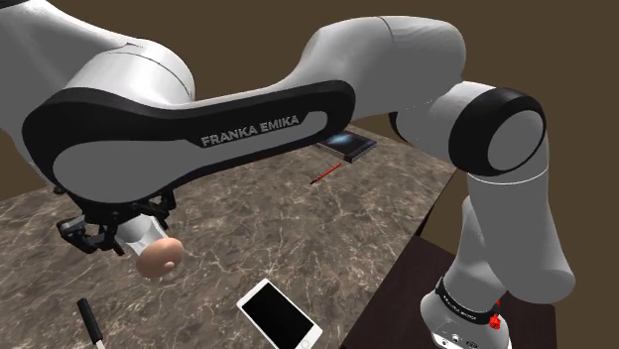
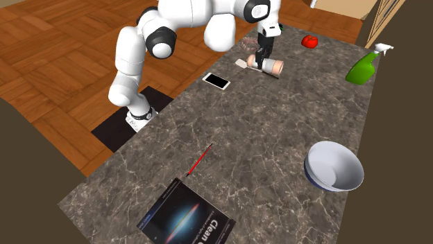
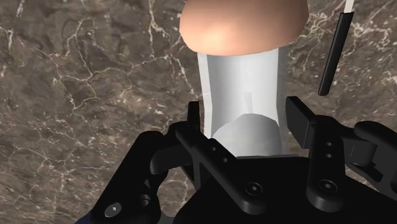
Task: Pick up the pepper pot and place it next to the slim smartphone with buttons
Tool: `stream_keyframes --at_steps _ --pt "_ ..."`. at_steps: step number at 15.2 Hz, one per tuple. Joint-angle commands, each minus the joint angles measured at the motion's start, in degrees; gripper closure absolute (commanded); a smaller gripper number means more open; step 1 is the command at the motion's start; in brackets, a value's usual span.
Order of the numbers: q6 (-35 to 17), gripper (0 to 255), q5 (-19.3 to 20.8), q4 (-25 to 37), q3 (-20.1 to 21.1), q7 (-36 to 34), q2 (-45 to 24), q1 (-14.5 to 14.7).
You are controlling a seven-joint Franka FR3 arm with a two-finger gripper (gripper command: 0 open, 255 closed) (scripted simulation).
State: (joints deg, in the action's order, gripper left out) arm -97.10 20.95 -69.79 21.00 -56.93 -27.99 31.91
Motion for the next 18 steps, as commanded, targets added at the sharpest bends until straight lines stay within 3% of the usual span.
stream_keyframes --at_steps 1,18 --pt "-1.70 255 -0.02 -2.05 0.01 -0.39 0.33 -0.29" --pt "-13.92 255 1.31 -13.64 -0.59 -3.44 -0.78 -1.42"
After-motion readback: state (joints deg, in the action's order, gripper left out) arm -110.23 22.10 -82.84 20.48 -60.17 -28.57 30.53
